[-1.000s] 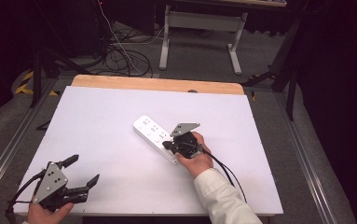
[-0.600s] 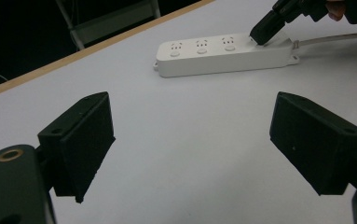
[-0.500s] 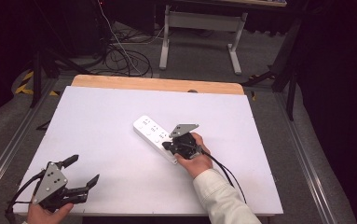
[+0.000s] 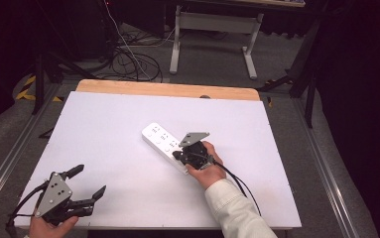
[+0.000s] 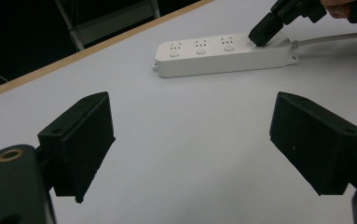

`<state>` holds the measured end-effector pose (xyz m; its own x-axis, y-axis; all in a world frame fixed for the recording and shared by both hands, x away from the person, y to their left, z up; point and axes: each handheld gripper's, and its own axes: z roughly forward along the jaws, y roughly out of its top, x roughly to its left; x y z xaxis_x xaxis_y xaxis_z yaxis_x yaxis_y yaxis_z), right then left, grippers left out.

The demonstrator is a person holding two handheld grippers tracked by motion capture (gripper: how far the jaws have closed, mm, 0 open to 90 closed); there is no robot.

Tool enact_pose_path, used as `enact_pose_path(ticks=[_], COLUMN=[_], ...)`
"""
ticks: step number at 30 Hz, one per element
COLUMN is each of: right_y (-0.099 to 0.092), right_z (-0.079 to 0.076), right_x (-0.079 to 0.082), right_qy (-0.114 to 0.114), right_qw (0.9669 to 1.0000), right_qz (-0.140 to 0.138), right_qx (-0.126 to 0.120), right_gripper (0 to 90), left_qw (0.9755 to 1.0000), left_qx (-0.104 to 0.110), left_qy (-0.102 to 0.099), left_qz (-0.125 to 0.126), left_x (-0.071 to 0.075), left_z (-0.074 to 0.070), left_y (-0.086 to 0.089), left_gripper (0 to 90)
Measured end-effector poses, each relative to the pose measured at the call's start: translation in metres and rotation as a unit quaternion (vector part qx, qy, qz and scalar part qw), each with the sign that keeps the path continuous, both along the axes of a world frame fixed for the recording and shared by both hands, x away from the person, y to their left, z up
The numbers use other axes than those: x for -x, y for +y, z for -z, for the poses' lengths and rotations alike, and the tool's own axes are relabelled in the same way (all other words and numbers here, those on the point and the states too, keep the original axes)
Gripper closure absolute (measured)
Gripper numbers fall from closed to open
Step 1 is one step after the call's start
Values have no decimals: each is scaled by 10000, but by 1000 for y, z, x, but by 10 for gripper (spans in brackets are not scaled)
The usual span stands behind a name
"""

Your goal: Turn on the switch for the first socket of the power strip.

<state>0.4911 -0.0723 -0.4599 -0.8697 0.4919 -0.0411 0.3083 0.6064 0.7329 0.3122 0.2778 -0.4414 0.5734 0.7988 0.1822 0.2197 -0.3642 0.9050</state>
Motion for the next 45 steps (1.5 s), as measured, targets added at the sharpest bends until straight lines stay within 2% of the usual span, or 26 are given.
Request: enact_pose_path(ticks=[17, 21, 30, 34, 38, 41, 45], right_y=[3, 3, 3, 6, -1, -4, -6], right_z=[1, 1, 2, -5, -23, -35, -40], right_x=[3, 2, 2, 7, 9, 15, 19], right_qy=[-75, -14, -44, -85, -155, -284, -313], right_qw=[9999, 9999, 9999, 9995, 9991, 9988, 9989], right_qz=[104, 94, 108, 186, 263, 203, 156], right_qx=[109, 74, 73, 226, -290, -333, -327], right_gripper=[900, 900, 900, 900, 900, 900, 900], left_qw=[10000, 10000, 10000, 10000, 9999, 9999, 10000], left_qx=[-25, -23, -39, 9, -26, -40, -45], left_qy=[-3, 0, 24, 78, 128, 106, 88], left_qz=[1, 1, 10, 6, 3, 11, -3], left_x=[0, 0, 0, -2, -4, -4, -3], left_z=[0, 0, 1, 2, 4, 4, 3], left_y=[-1, -1, -3, -2, -4, -5, -6], left_gripper=[141, 141, 141, 141, 141, 141, 141])
